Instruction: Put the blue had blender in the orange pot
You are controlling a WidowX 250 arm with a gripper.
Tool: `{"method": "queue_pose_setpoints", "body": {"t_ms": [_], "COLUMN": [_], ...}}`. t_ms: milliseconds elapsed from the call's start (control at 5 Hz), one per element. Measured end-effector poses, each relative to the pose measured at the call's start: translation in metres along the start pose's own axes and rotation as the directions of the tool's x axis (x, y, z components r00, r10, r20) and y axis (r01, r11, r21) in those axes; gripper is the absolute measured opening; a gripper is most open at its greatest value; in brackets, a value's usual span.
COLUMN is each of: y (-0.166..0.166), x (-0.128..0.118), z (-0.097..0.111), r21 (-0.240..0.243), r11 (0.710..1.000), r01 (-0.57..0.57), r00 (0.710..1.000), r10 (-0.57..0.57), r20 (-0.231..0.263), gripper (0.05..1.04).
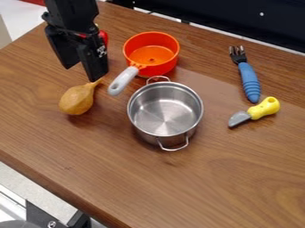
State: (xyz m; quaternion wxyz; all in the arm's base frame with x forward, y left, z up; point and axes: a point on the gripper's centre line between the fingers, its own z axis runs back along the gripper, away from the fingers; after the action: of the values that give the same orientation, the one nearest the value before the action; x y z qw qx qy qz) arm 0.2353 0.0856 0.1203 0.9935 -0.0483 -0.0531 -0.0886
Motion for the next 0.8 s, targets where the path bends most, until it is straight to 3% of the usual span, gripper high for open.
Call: {"method": "queue_pose_setpoints", "body": {"t_ms": [400, 800], "y": [-0.012, -0.036], "x": [0.009, 0.048], "z": [-0.003, 0.005], "r21": [-0.021, -0.033], "r11": [0.998, 0.98], "r01": [-0.052, -0.198], "r00": [0.999, 0.978], "r10": [0.052, 0.2], "r20": [-0.008, 0.065], "gripper": [0.999, 0.999]}}
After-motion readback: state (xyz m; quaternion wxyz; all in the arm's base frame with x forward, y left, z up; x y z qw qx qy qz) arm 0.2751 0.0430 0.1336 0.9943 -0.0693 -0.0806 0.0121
